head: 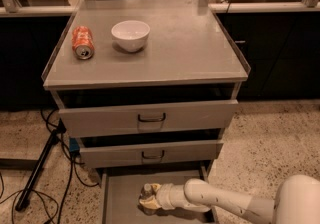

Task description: Pick water bottle from bottom drawer and place on counter

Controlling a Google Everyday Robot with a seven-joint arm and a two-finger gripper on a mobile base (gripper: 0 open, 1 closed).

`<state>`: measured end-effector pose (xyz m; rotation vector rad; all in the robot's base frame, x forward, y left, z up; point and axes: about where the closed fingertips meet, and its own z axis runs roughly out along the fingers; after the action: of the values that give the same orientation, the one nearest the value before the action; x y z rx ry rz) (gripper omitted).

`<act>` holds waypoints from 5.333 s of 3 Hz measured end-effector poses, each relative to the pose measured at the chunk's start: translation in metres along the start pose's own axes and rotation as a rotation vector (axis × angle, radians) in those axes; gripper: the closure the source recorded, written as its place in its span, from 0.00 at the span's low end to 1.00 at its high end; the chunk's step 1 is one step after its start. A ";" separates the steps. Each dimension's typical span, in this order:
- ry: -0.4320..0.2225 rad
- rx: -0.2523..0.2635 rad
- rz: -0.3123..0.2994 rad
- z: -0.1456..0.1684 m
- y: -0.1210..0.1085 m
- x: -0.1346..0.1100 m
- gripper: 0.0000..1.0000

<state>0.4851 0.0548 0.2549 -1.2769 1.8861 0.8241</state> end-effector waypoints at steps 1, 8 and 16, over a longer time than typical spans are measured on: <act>-0.031 0.030 -0.039 -0.015 0.006 -0.026 1.00; 0.002 0.184 -0.068 -0.140 -0.023 -0.109 1.00; -0.093 0.157 -0.122 -0.271 -0.013 -0.226 1.00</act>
Offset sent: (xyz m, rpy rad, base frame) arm -0.0015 0.0016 0.0258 0.0103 -0.0470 -0.0069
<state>0.5032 -0.0570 0.5893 -1.2223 1.7453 0.6473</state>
